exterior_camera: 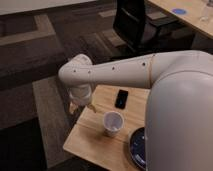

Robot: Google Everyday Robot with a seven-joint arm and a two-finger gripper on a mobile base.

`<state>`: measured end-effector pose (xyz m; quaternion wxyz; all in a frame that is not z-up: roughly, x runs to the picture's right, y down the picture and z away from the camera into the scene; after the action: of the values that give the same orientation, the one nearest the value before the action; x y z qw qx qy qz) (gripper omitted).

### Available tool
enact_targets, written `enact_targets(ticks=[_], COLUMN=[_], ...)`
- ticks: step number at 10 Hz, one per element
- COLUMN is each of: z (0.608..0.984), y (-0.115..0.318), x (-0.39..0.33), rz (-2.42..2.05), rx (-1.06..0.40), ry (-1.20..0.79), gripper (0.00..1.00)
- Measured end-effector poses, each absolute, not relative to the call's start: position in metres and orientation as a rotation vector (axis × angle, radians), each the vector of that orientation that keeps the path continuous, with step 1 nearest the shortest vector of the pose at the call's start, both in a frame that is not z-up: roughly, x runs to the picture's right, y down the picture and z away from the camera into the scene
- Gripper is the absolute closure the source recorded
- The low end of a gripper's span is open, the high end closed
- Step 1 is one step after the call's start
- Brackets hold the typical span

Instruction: Move the arm in a circular motion

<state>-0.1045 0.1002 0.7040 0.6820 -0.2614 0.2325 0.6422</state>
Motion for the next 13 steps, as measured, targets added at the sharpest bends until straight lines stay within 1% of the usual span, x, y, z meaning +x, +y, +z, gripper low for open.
enact_targets(ticks=[9, 12, 13], z=[0.704, 0.716, 0.726], y=[0.1, 0.088, 0.076], x=[-0.105, -0.09, -0.084], rz=[1.441, 1.435, 1.409], rx=[-0.587, -0.593, -0.598], ry=[0.521, 0.524, 0.521], gripper=[0.35, 0.35, 0.35])
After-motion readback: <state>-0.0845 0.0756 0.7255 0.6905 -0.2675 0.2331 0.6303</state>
